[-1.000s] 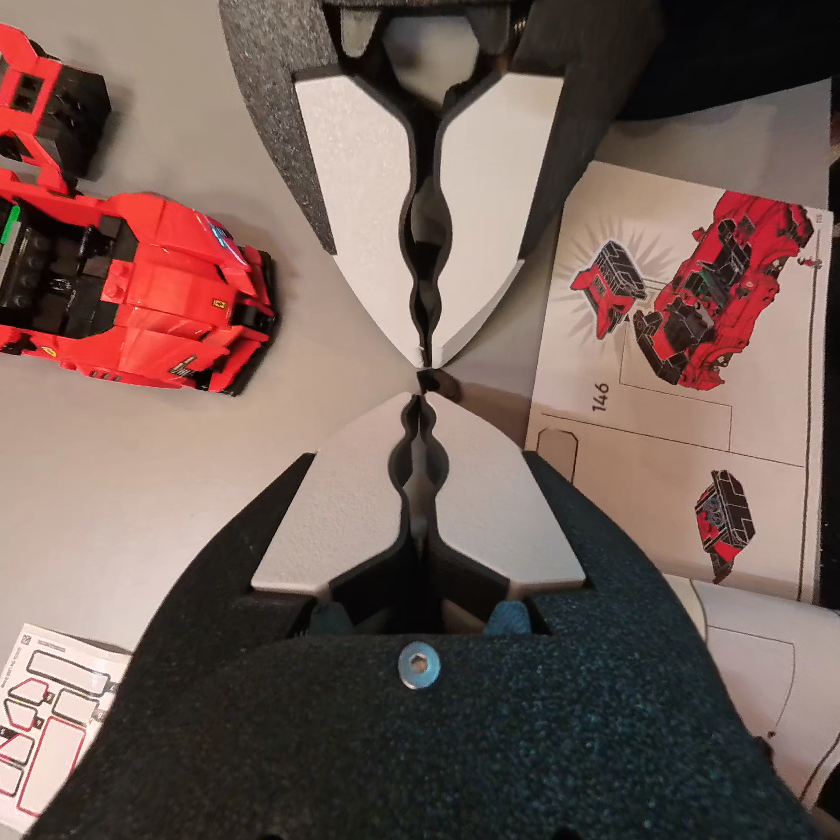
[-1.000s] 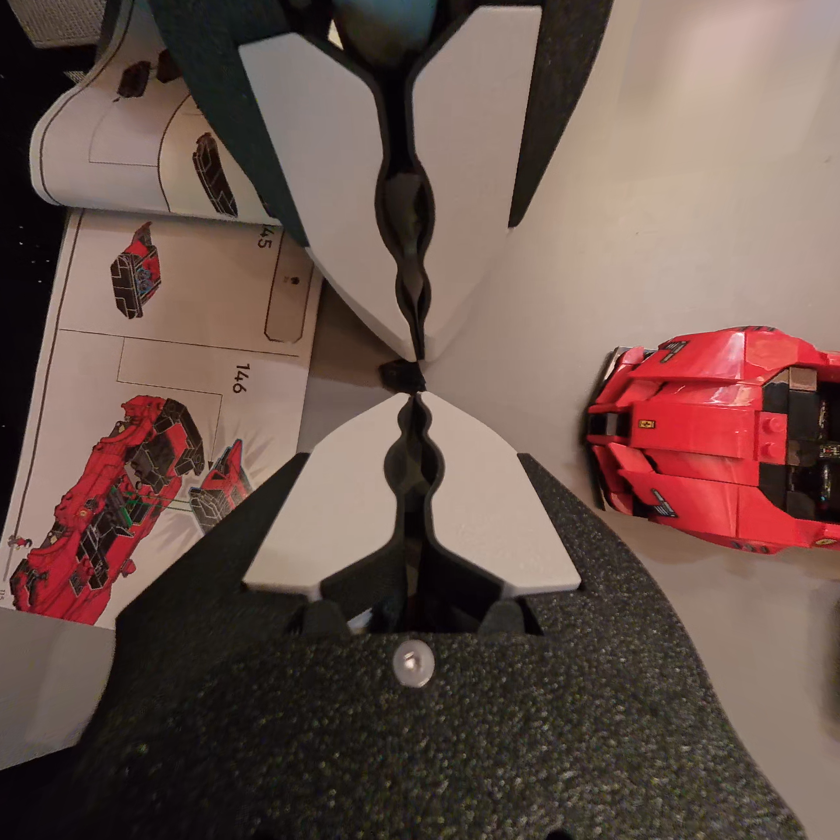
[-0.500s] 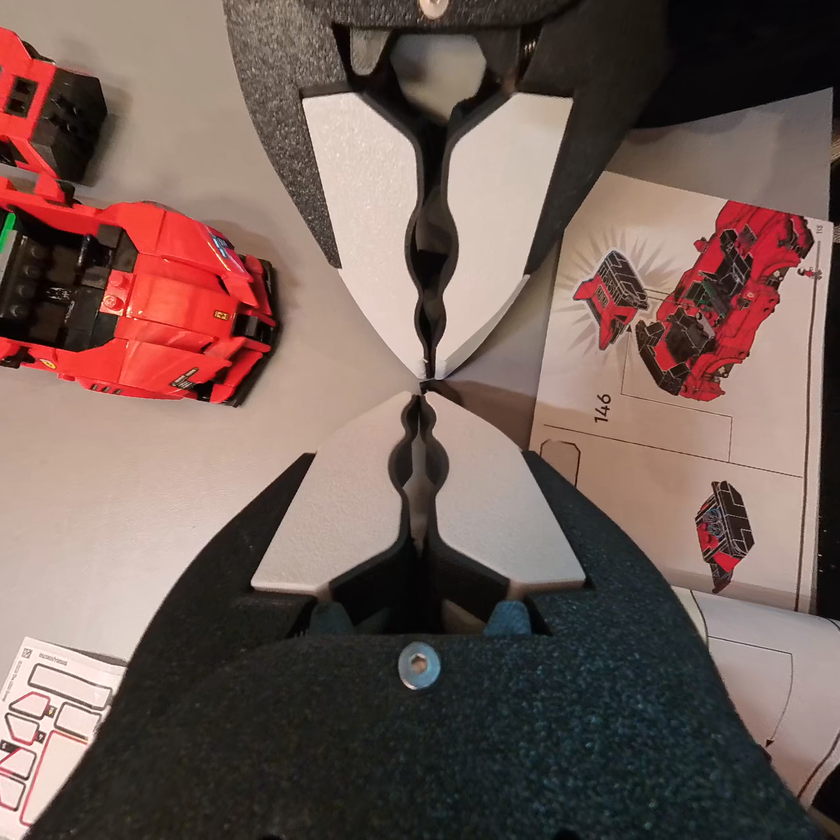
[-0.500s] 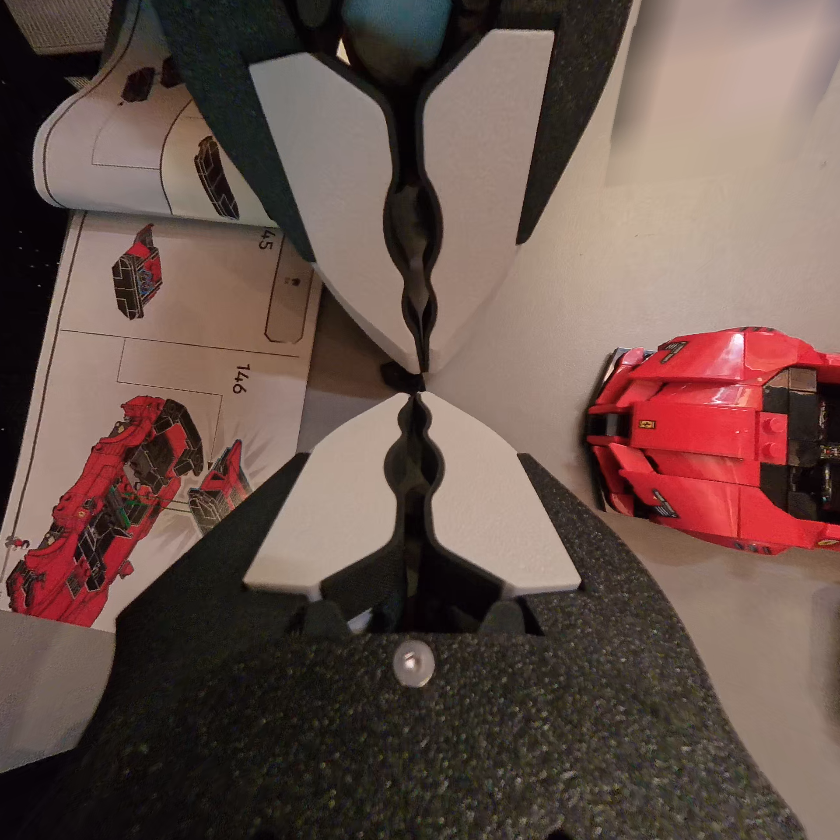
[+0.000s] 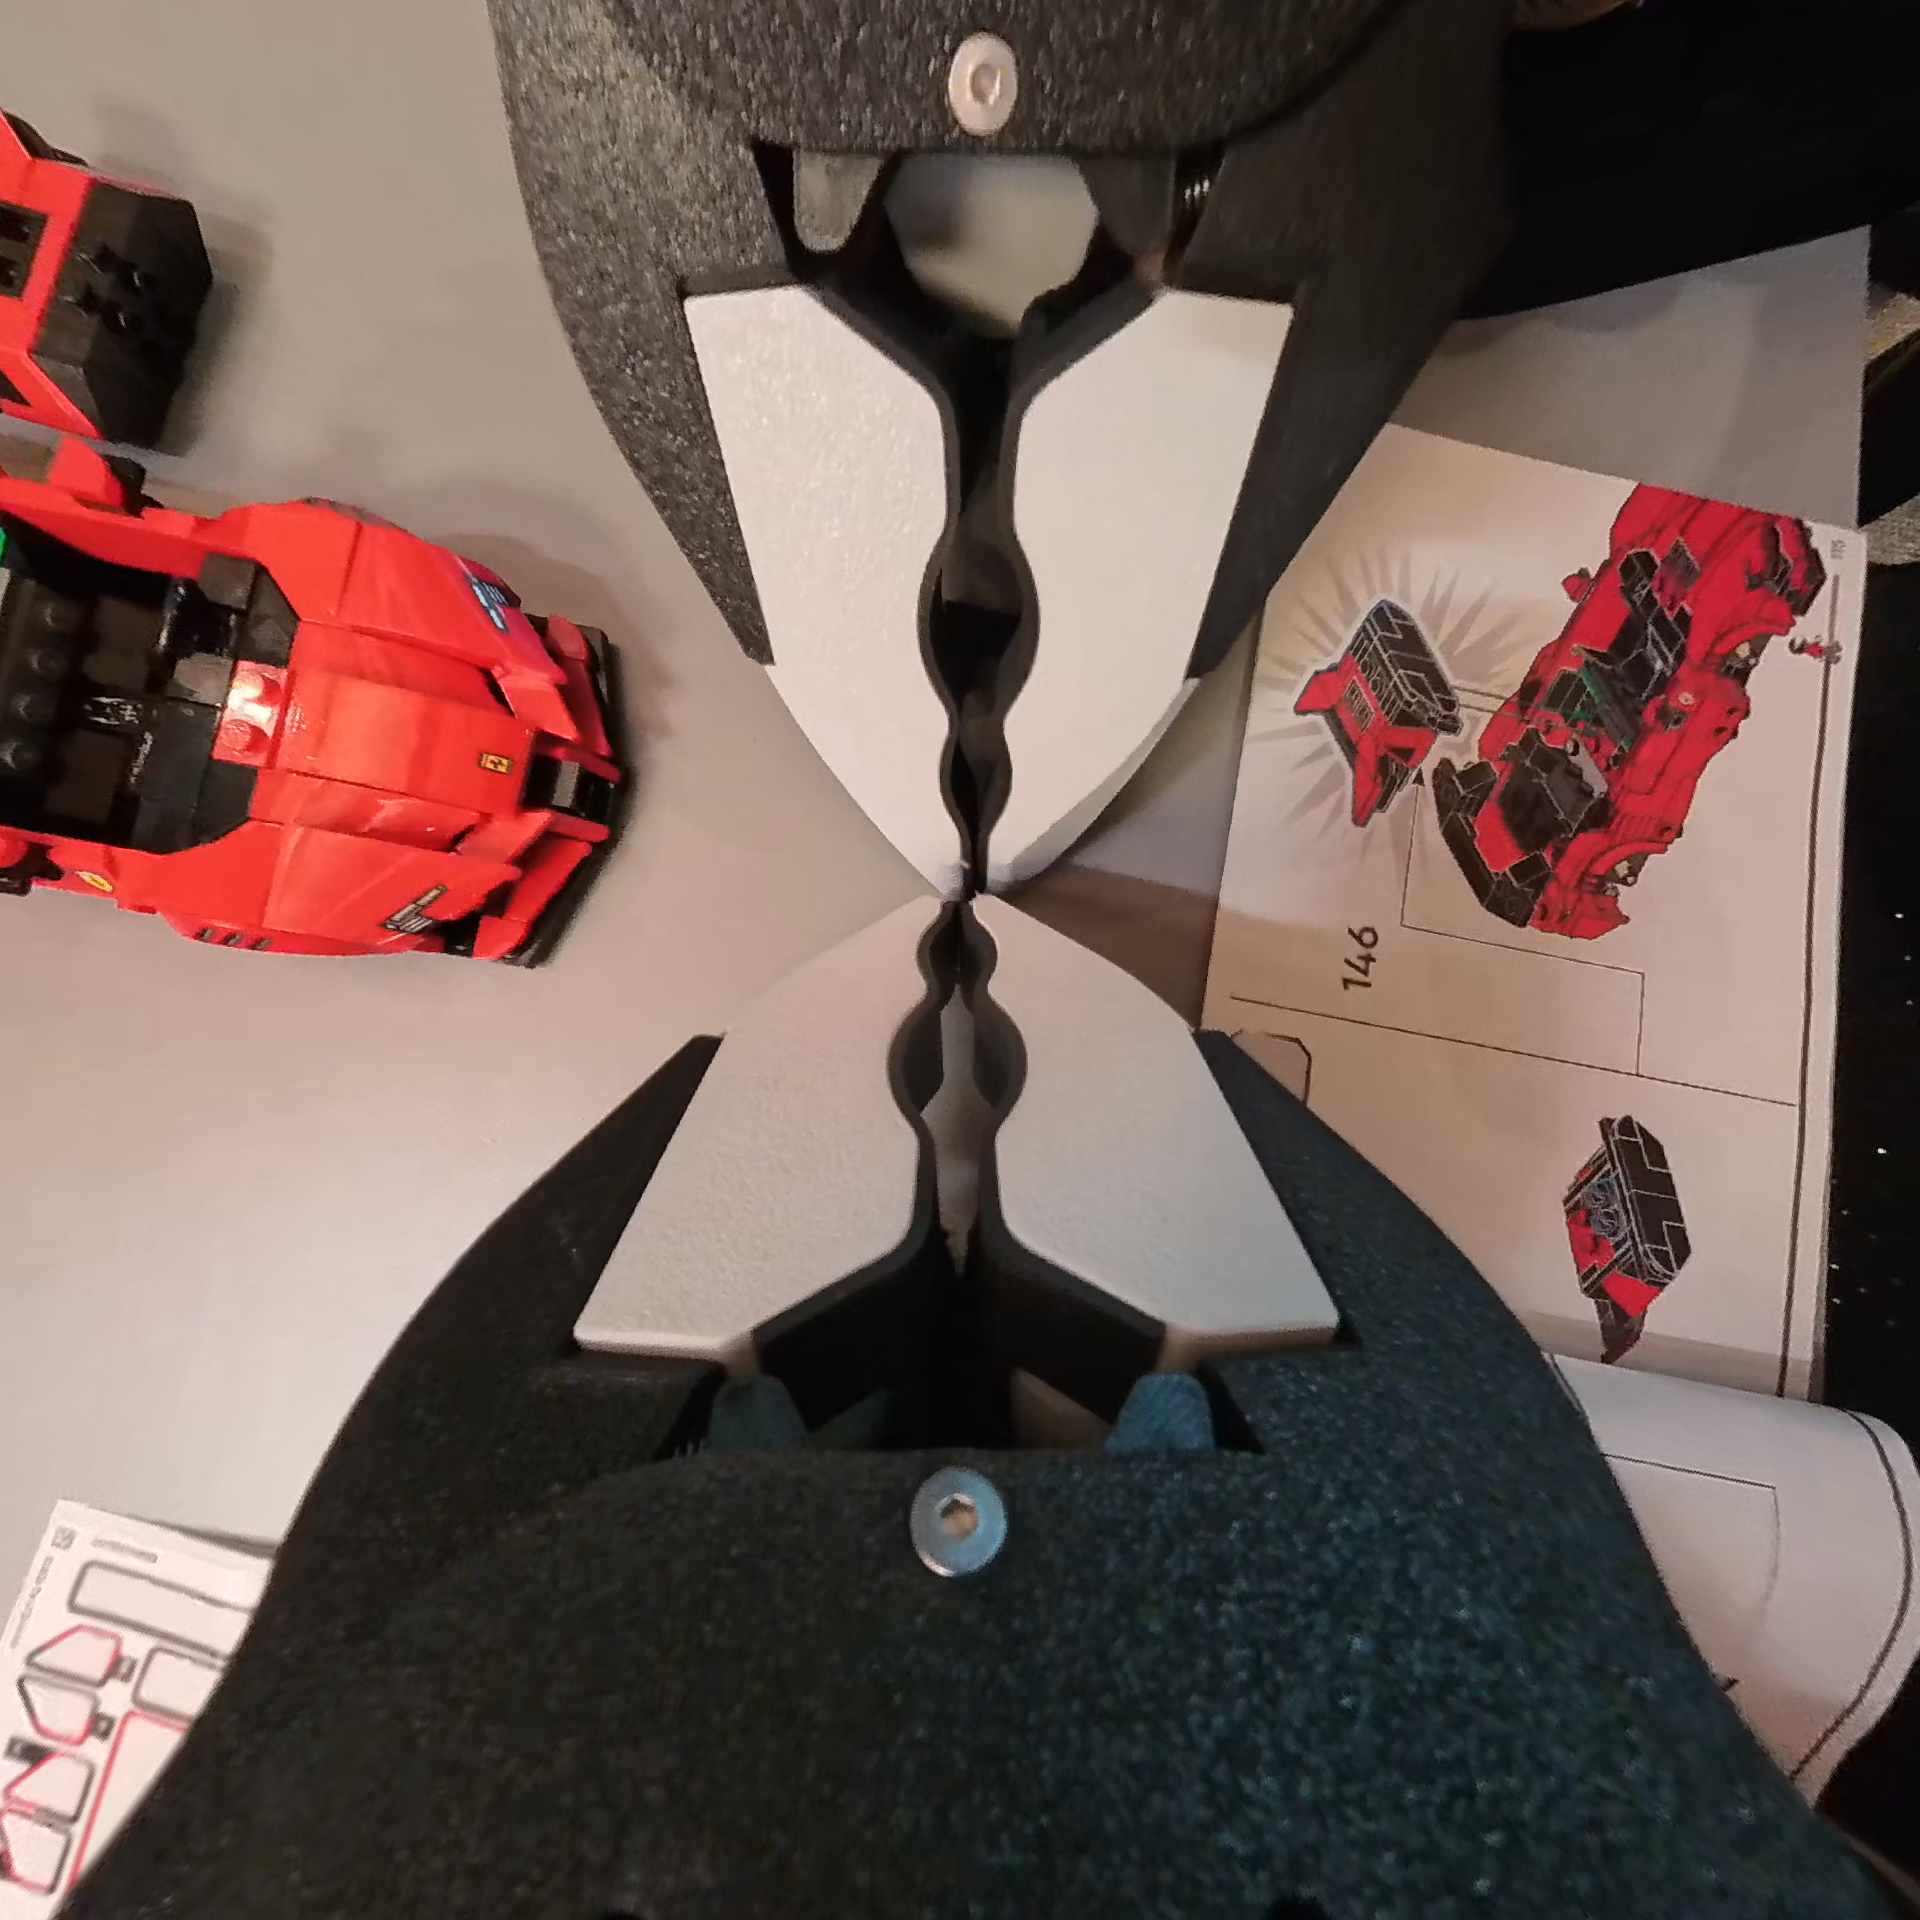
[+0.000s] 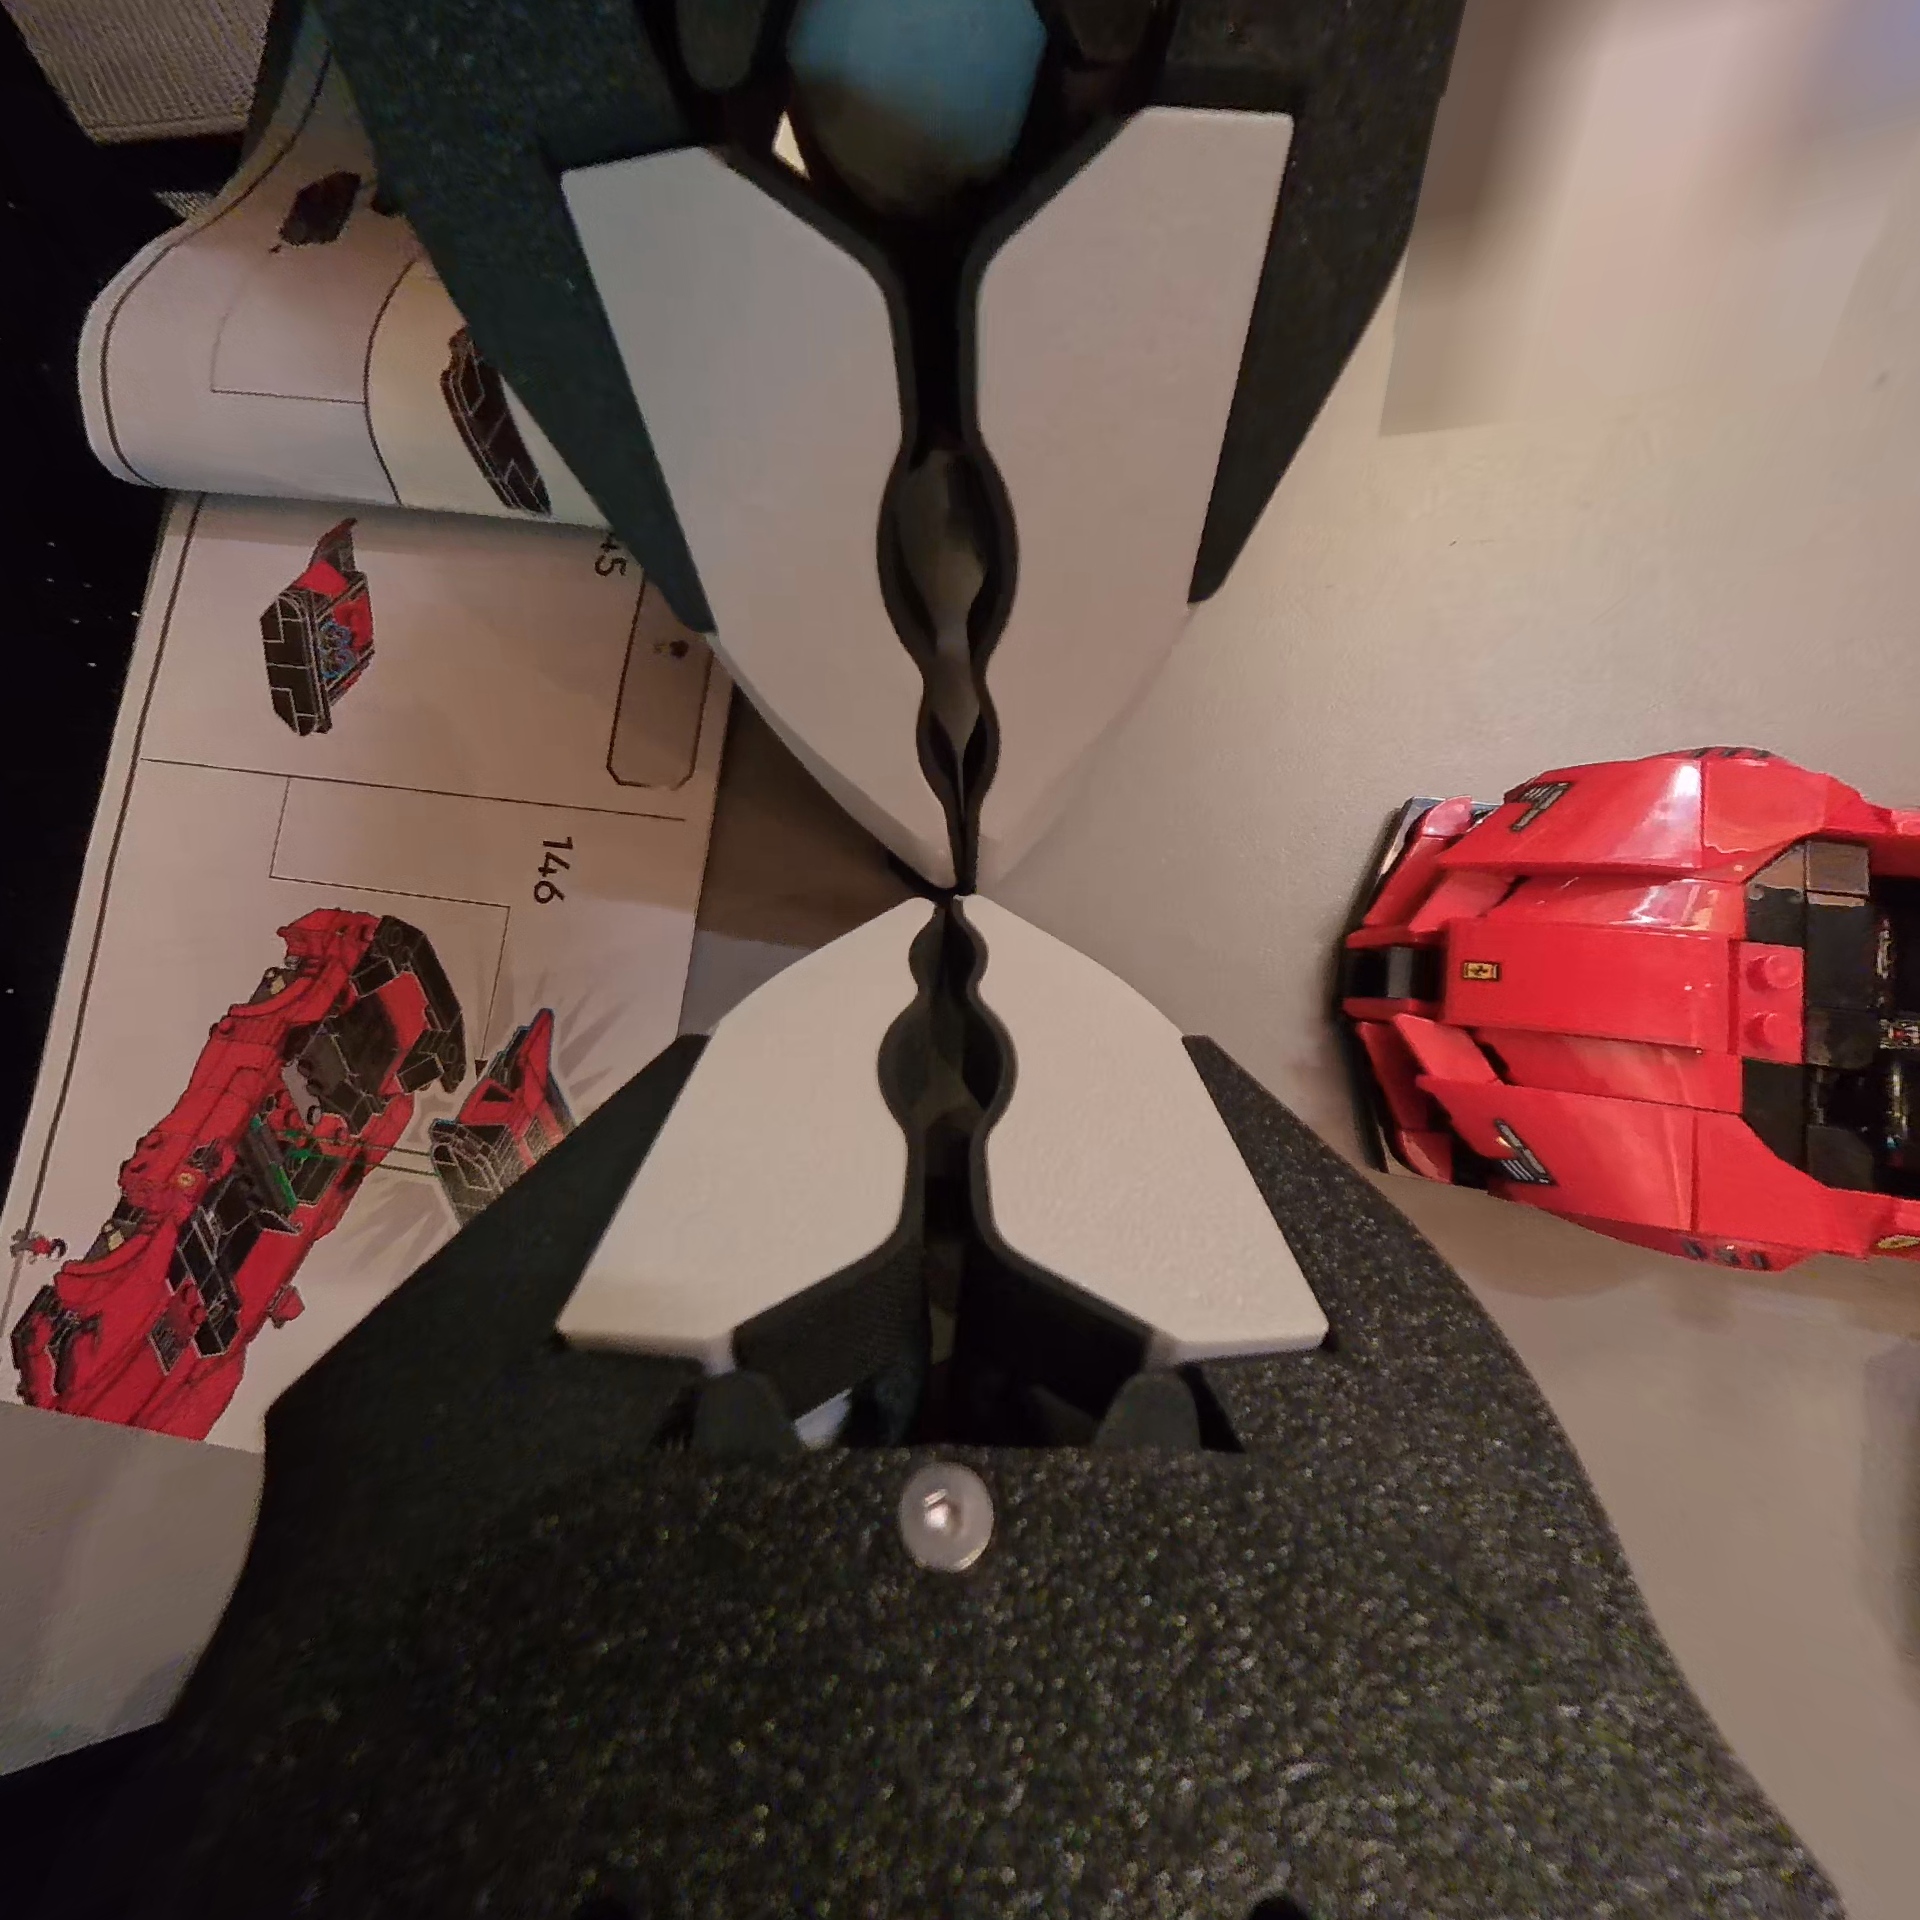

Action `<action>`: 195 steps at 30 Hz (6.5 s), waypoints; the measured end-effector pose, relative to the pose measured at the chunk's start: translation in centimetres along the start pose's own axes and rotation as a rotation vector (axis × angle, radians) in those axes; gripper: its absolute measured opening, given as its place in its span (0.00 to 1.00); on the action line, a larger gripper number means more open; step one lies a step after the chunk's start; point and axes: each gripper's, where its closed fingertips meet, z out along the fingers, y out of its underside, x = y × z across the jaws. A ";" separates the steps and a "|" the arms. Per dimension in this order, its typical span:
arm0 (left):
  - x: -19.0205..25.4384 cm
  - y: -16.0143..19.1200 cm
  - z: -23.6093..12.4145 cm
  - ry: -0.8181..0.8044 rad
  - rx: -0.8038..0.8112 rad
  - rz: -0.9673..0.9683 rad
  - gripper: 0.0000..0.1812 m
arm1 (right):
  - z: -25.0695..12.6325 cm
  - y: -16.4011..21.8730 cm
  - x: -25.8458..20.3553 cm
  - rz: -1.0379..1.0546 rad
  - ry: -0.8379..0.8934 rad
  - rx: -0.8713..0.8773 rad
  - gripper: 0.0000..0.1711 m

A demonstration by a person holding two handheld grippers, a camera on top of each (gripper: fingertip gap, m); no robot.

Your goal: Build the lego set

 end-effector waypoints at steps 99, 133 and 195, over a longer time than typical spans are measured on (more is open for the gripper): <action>1.1 3.5 -2.7 0.021 0.174 -0.216 0.00 | 2.9 -3.4 -1.4 -0.098 -0.039 0.001 0.09; 1.0 4.8 -2.8 -0.001 0.136 -0.211 0.00 | 3.3 -4.3 -1.1 0.001 0.069 -0.245 0.00; -0.7 -6.5 -11.6 -0.431 0.758 0.185 0.17 | -9.9 -12.3 -0.7 1.157 -0.853 1.313 0.06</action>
